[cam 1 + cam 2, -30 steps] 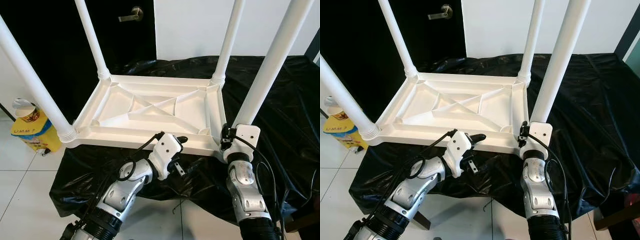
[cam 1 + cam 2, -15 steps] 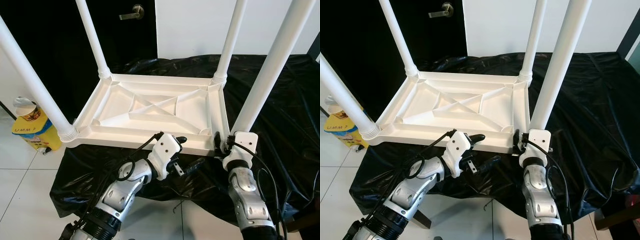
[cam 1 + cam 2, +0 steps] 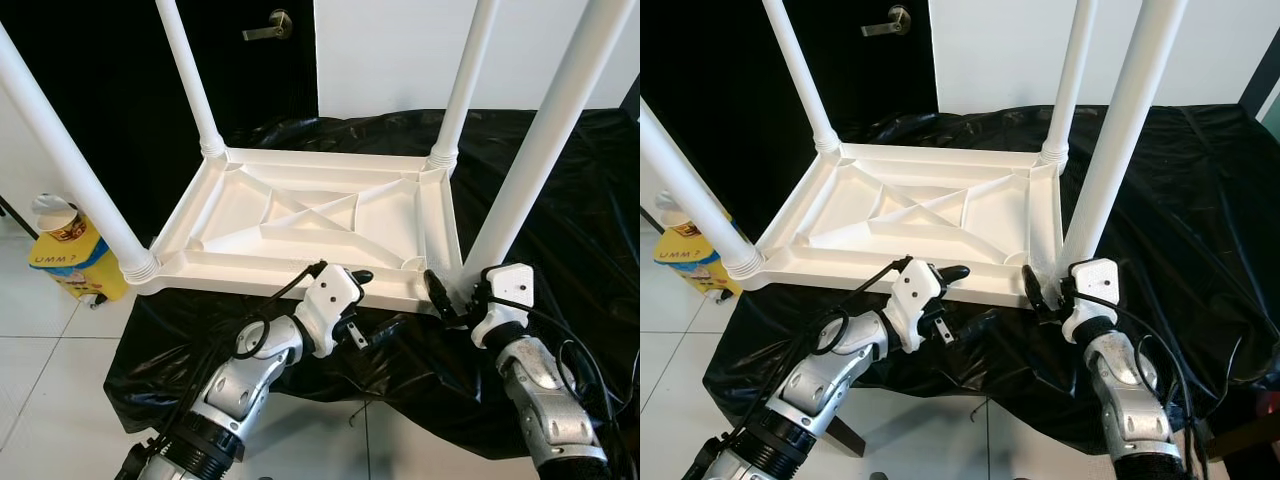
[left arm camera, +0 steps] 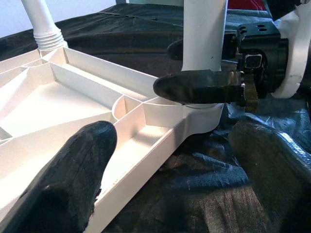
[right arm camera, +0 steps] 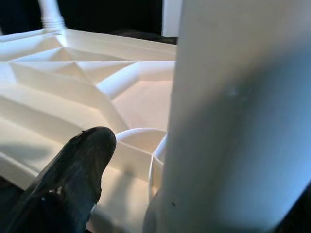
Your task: Building children table
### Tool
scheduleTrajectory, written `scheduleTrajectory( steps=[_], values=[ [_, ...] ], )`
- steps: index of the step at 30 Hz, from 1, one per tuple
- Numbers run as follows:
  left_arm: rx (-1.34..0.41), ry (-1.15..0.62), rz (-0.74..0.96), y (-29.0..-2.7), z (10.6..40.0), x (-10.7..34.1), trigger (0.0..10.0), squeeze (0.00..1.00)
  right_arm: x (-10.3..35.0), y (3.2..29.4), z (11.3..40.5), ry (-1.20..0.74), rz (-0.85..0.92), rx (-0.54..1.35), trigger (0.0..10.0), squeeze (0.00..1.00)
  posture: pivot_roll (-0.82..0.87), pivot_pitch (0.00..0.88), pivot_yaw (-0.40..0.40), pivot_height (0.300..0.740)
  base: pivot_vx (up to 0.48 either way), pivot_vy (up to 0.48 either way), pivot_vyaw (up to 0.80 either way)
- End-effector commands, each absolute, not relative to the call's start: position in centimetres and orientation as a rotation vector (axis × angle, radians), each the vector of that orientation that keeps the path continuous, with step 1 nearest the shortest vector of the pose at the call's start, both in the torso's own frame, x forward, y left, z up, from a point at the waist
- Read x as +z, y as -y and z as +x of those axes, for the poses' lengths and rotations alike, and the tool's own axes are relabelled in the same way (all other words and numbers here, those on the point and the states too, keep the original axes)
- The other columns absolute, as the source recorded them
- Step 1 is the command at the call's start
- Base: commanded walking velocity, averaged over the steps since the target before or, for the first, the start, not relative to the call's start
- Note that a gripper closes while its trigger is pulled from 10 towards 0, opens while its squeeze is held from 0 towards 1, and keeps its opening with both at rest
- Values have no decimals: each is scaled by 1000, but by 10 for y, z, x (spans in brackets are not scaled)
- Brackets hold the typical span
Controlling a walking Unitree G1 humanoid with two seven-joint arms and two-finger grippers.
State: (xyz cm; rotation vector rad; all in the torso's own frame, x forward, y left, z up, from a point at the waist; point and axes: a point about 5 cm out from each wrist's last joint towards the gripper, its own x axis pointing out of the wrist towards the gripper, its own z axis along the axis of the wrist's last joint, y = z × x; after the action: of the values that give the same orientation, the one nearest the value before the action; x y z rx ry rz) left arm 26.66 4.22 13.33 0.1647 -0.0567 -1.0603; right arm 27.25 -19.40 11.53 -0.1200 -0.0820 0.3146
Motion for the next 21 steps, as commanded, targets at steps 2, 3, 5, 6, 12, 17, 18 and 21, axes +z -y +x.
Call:
scheduleTrajectory(
  steps=[2, 3, 5, 6, 12, 17, 18, 21],
  values=[
    [-1127, 47, 168, -42, 266, 134, 10000, 0, 116, 194, 279, 71, -142, 395, 10000, 0, -19, 0, 52, 740, 0, 0, 0],
    [-1125, 48, 168, -42, 267, 135, 10000, 0, 116, 195, 282, 64, -156, 414, 10000, 0, -11, 0, 49, 740, 0, 0, 0],
    [-1122, 50, 169, -42, 267, 136, 10000, 0, 115, 197, 285, 58, -169, 431, 10000, 0, -11, 0, 49, 740, 0, 0, 0],
    [-1122, 50, 169, -42, 267, 136, 10000, 0, 115, 197, 285, 58, -169, 431, 10000, 0, -11, 0, 49, 740, 0, 0, 0],
    [-1105, 51, 167, -44, 268, 136, 10000, 0, 104, 200, 289, -9, -191, 432, 0, 0, 7, 0, 38, 740, 0, 0, 0],
    [-1099, 49, 164, -45, 267, 136, 10000, 0, 99, 202, 289, -35, -177, 423, 0, 0, 7, 0, 37, 740, 0, 0, 0],
    [-1099, 49, 164, -45, 267, 136, 10000, 0, 98, 203, 289, -36, -173, 419, 0, 0, 6, 0, 39, 740, 0, 0, 0],
    [-1100, 48, 162, -45, 266, 135, 10000, 0, 97, 203, 289, -38, -165, 406, 0, 0, 4, 0, 40, 740, 0, 0, 0]
  ],
)
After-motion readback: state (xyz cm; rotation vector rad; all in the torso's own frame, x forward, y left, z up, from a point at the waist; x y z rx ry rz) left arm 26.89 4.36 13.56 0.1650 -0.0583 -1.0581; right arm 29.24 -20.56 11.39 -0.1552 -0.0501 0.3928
